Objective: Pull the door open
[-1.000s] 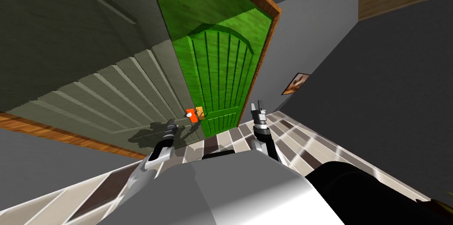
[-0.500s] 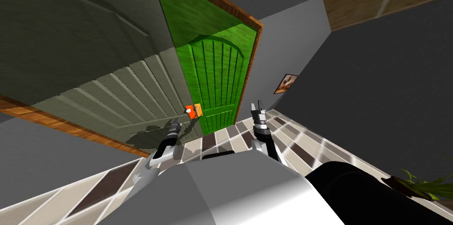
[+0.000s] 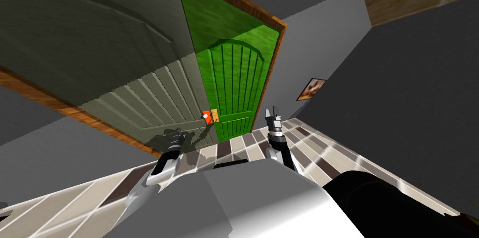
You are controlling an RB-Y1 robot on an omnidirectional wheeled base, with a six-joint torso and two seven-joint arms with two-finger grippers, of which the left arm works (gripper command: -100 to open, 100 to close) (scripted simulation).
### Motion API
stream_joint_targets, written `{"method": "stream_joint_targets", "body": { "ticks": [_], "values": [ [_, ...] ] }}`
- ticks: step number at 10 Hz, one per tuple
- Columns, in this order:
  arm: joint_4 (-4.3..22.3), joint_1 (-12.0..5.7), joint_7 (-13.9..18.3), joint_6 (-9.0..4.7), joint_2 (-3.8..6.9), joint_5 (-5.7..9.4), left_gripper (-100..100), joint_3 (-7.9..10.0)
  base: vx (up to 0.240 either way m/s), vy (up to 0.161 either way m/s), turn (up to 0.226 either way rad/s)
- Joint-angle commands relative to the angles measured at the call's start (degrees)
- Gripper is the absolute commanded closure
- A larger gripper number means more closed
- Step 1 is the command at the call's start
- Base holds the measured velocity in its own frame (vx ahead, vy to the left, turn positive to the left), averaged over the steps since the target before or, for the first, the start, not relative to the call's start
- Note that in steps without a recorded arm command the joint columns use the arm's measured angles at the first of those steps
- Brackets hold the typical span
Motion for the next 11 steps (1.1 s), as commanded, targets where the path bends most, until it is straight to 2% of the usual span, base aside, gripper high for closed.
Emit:
{"method": "stream_joint_targets", "body": {
  "ticks": [1, 3, 5, 8, 9, 10, 11],
  "values": [
    [-0.9, 0.43, -0.5, 0.83, -0.35, -0.04, -100, 0.9, 0.14, 0.071, 0.023],
    [-0.8, -0.22, -0.7, 0.76, -0.64, -0.11, -100, 0.69, 0.176, 0.022, -0.048],
    [-1.1, -1.5, -0.7, 0.62, -1.39, -0.3, -100, -0.35, 0.205, -0.013, -0.131],
    [-1.8, -3.37, -0.8, 0.41, -2.55, -0.61, -100, -2.24, 0.197, -0.117, -0.138],
    [-1.4, -3.25, -1.2, 0.43, -2.74, -0.69, -100, -1.73, 0.094, -0.062, -0.025],
    [-1.4, -3.25, -1.2, 0.43, -2.74, -0.69, 100, -1.73, -0.012, 0.006, 0.028],
    [-1.4, -3.25, -1.2, 0.43, -2.74, -0.69, 100, -1.73, -0.033, 0.021, -0.018]
  ]
}}
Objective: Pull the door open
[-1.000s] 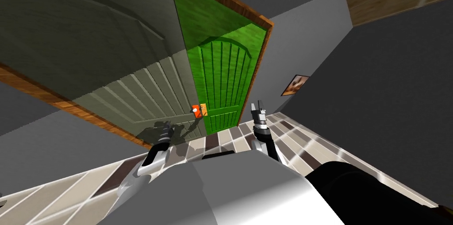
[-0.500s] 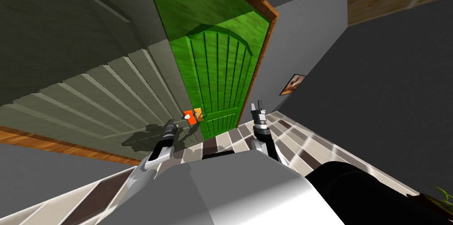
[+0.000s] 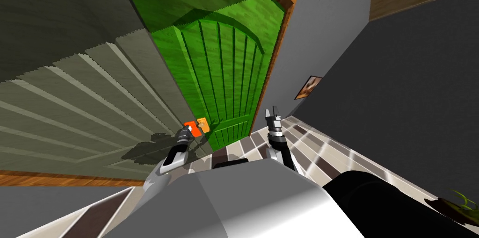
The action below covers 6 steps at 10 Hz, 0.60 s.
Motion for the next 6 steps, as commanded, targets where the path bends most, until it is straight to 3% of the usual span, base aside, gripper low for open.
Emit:
{"method": "stream_joint_targets", "body": {
  "ticks": [1, 4, 6],
  "values": [
    [0.1, 0.17, 0.0, 0.1, 0.02, 0.02, 100, 0.08, -0.028, 0.016, -0.028],
    [0.1, 0.17, 0.0, 0.1, 0.02, 0.02, 100, 0.08, -0.008, 0.002, -0.002],
    [0.5, 1.4, 0.1, 0.21, 0.74, 0.18, 100, 0.9, -0.134, 0.076, 0.097]
  ]
}}
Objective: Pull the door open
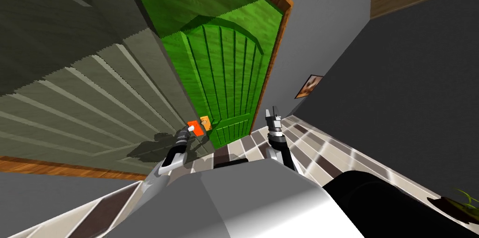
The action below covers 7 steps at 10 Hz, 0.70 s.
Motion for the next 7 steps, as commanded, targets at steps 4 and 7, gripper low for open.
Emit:
{"method": "stream_joint_targets", "body": {
  "ticks": [4, 7],
  "values": [
    [-2.2, 1.87, 1.0, 0.4, 0.43, 0.05, -100, -1.42, -0.196, 0.022, 0.002],
    [-3.7, 2.06, 1.7, 0.32, 0.16, -0.14, -100, -3.58, -0.201, -0.075, -0.082]
  ]
}}
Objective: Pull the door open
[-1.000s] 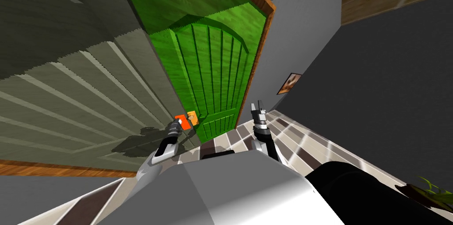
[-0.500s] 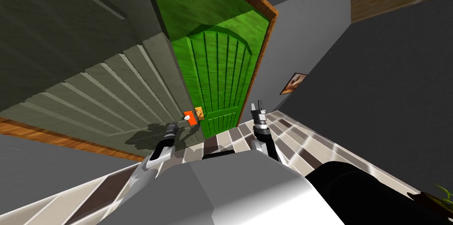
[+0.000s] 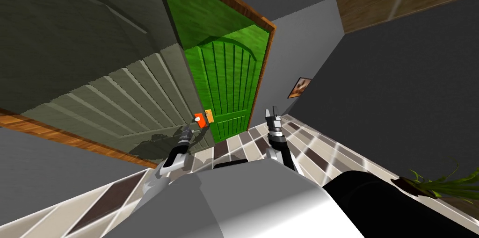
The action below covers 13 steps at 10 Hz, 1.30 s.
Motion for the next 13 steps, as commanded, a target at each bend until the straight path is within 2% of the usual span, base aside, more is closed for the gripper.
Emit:
{"method": "stream_joint_targets", "body": {
  "ticks": [1, 2, 3, 4, 6, 7, 10, 13],
  "values": [
    [-0.4, -0.08, 0.4, -0.15, -0.02, -0.07, -100, -1.03, -0.19, -0.083, -0.059],
    [0.0, -0.04, 0.2, -0.26, -0.13, -0.08, -100, -0.65, -0.082, -0.036, -0.008],
    [1.2, 0.85, 0.0, -0.37, 0.45, 0.12, -100, 0.94, -0.013, 0.081, 0.216],
    [1.8, 1.19, -0.1, -0.39, 0.72, 0.21, -100, 1.79, 0.02, 0.149, 0.176],
    [1.9, 1.23, -0.2, -0.39, 0.76, 0.22, -100, 1.92, 0.03, 0.093, 0.008],
    [2.6, 1.19, -0.4, -0.47, 0.87, 0.27, -100, 2.61, 0.108, 0.084, 0.045],
    [2.7, 0.3, -0.5, -0.61, 0.53, 0.17, -100, 2.37, 0.167, 0.028, -0.036],
    [2.2, -1.73, -0.6, -0.83, -0.46, -0.13, -100, 0.76, 0.205, -0.047, -0.146]
  ]
}}
